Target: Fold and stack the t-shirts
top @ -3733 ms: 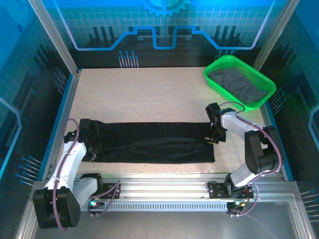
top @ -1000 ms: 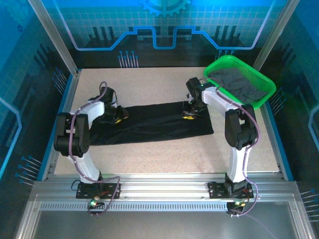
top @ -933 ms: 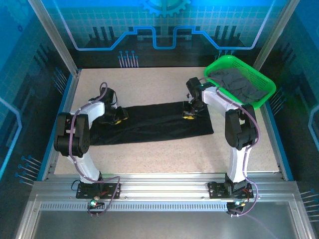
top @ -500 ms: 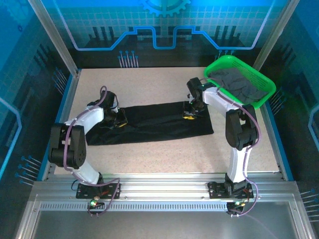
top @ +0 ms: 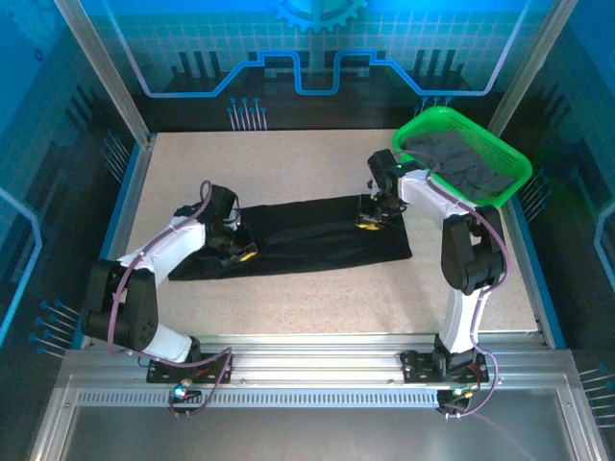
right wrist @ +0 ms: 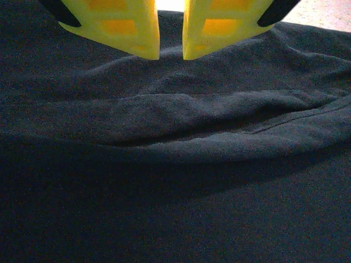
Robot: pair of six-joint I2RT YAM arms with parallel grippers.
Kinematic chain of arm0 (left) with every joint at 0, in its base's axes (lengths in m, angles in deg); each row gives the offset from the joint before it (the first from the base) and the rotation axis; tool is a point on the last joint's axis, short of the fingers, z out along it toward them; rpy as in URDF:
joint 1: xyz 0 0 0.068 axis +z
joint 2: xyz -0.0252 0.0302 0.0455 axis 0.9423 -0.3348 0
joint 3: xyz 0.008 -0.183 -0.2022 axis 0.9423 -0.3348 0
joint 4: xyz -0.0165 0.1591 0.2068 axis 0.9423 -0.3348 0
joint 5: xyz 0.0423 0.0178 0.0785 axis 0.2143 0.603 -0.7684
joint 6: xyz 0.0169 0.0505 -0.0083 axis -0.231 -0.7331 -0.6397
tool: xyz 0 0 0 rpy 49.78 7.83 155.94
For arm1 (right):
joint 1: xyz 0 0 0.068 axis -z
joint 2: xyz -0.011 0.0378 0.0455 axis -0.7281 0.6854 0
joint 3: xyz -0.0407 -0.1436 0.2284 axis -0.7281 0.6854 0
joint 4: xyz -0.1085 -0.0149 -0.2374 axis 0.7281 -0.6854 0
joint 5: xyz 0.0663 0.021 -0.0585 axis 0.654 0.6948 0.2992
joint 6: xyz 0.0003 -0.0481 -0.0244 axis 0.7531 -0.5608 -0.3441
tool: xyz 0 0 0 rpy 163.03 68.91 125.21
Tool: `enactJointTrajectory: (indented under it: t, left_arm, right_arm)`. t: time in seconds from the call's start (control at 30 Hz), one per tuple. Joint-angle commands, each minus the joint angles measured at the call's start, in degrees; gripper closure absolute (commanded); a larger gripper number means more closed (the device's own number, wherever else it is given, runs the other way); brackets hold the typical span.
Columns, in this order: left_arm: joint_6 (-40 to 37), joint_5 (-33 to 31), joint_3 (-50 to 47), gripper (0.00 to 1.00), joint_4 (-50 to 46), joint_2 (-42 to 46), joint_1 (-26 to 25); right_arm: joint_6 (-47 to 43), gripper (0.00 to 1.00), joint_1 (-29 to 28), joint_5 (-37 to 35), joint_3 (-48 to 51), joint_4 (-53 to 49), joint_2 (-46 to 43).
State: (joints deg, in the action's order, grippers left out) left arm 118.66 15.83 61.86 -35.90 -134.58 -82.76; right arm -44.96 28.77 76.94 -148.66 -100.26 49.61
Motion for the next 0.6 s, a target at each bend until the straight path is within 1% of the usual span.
enactJointTrajectory:
  t: [0.0, 0.13, 0.17, 0.2, 0.23, 0.27, 0.33, 0.43, 0.5, 0.57]
  left_arm:
    - [5.10, -0.20, -2.43, 1.00, -3.33, 0.87, -1.72]
    - [5.14, -4.17, -2.56, 0.99, -7.16, -0.10, -2.27]
    - [4.99, -4.61, -2.47, 0.85, -7.52, -0.21, -2.36]
    - [4.83, -4.70, -2.40, 0.68, -7.70, -0.31, -2.41]
    - [5.06, -4.98, -1.97, 0.58, -8.15, -0.33, -2.45]
    - [5.09, -5.18, -1.38, 0.53, -8.57, -0.07, -2.53]
    - [5.60, -5.32, 0.67, 0.51, -9.19, 0.93, -2.75]
    - [7.30, -5.45, 3.80, 0.54, -7.63, 2.66, -2.96]
    - [8.58, -5.17, 5.77, 0.56, -4.76, 1.45, -2.91]
    - [9.16, -4.68, 8.69, 0.57, -2.60, -2.02, -2.93]
  right_arm:
    - [2.85, 0.80, 0.08, 2.06, -1.50, 1.38, 0.48]
    - [6.06, 0.80, -1.91, 1.53, -6.34, 1.96, 5.47]
    - [6.83, 0.79, -2.44, 1.51, -7.96, 2.08, 7.25]
    - [7.34, 0.79, -2.98, 1.53, -9.71, 1.95, 9.07]
    - [7.77, 0.79, -3.54, 1.27, -11.43, 1.59, 10.81]
    - [7.98, 0.79, -4.07, 0.48, -13.26, 0.58, 12.64]
    - [8.22, 0.79, -4.61, -0.75, -15.75, -1.01, 15.26]
    - [7.79, 0.79, -4.62, -1.17, -16.40, -0.80, 16.26]
    - [6.22, 0.78, -4.62, -1.09, -16.97, -1.79, 16.76]
    - [4.75, 0.79, -4.63, -0.86, -17.05, -3.22, 16.74]
